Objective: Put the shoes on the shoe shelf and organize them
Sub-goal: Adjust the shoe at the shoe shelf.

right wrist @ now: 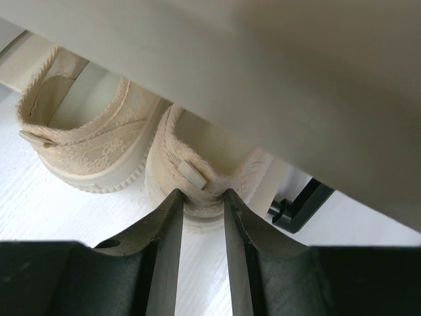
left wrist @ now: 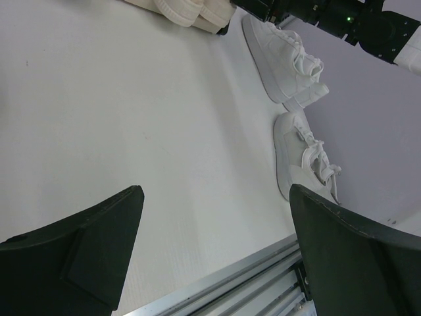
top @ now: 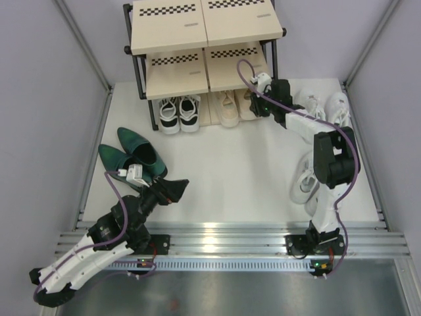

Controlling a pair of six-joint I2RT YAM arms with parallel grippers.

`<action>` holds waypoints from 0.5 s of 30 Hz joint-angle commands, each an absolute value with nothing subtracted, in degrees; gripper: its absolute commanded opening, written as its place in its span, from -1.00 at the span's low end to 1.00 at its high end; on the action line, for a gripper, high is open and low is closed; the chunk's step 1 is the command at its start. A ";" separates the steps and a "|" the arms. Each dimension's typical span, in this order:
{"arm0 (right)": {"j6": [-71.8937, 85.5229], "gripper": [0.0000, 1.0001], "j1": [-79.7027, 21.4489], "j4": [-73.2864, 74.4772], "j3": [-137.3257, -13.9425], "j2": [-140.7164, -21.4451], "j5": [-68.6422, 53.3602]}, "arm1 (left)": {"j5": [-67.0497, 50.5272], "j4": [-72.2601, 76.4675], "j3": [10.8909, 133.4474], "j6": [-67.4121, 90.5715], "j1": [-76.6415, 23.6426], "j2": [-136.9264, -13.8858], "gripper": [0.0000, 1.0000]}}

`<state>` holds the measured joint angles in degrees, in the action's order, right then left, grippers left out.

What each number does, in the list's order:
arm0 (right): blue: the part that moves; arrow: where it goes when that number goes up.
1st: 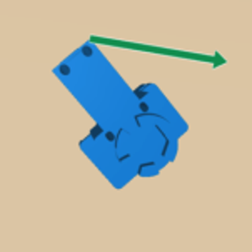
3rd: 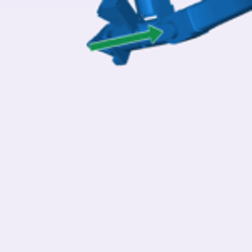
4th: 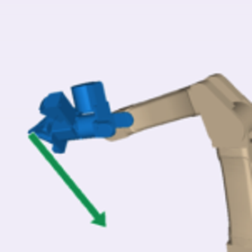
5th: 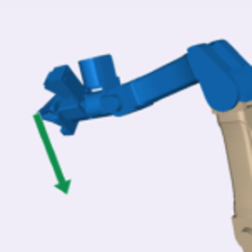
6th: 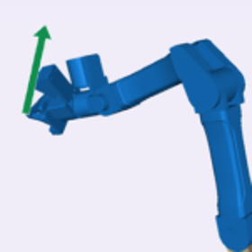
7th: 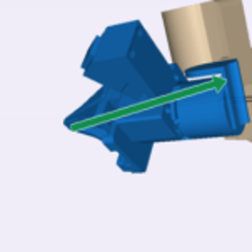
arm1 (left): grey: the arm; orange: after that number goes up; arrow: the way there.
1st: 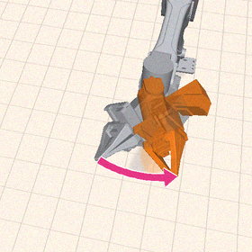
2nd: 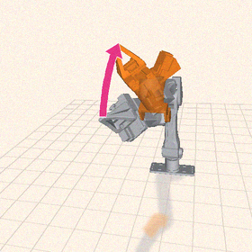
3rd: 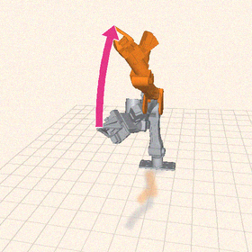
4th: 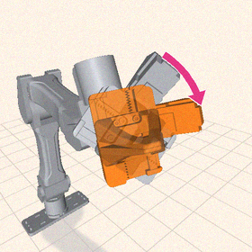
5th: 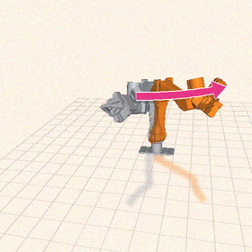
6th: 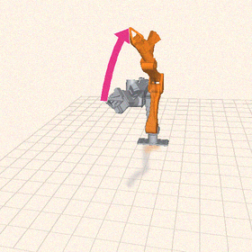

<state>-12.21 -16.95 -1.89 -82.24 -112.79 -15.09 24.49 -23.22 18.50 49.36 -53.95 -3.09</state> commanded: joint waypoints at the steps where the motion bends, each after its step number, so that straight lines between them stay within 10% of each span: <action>1: -12.83 -0.46 -18.19 -5.10 -83.59 -112.85 -15.56 | 24.61 -22.41 18.90 48.43 -53.96 -2.46 0.96; 15: -15.47 -0.39 -19.07 -3.60 -79.37 -109.87 -14.15 | 23.73 -22.41 18.81 48.60 -53.96 -1.94 0.96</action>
<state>-14.20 -18.15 -2.00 -80.14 -112.77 -14.00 24.27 -23.22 18.50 49.36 -53.95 -3.07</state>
